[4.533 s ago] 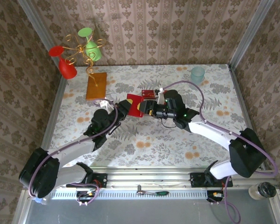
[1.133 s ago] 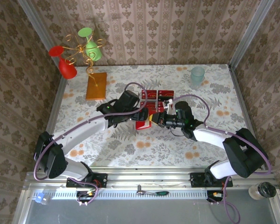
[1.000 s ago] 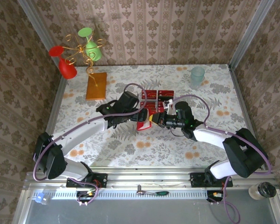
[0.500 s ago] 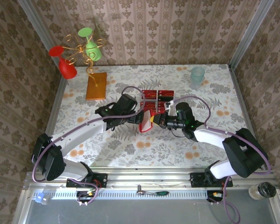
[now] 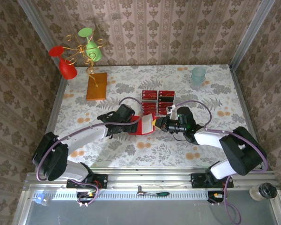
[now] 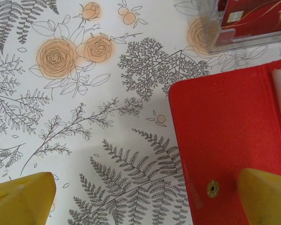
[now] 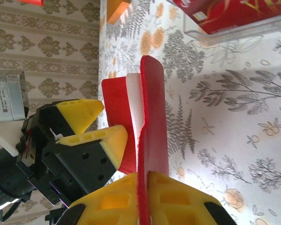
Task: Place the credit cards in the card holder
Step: Open the card holder at the center of the table.
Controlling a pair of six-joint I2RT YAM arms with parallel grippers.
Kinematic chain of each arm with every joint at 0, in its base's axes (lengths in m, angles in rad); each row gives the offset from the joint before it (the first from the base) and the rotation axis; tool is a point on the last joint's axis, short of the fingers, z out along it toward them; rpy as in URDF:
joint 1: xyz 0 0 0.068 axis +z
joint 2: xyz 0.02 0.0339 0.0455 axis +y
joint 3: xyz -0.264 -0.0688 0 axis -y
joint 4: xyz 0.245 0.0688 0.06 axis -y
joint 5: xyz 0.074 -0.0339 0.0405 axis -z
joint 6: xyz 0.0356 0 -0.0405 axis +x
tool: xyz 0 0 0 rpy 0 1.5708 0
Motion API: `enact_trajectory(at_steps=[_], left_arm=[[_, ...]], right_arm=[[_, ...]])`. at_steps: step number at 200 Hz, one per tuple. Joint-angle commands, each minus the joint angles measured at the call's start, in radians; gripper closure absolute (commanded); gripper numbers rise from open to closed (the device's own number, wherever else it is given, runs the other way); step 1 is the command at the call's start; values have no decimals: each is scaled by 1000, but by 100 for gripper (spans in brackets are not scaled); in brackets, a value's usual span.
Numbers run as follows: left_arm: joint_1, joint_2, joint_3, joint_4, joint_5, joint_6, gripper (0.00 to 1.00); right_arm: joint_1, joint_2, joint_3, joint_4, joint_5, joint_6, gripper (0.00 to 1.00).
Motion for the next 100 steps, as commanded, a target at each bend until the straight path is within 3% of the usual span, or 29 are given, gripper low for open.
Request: enact_trajectory(at_steps=[1, 36, 100], left_arm=[[8, 28, -21, 32, -33, 5, 0], [15, 63, -41, 46, -51, 13, 0], [28, 86, -93, 69, -72, -2, 0]], right_arm=[[21, 42, -31, 105, 48, 19, 100], [58, 91, -65, 184, 107, 36, 100], [89, 126, -77, 145, 159, 29, 98]])
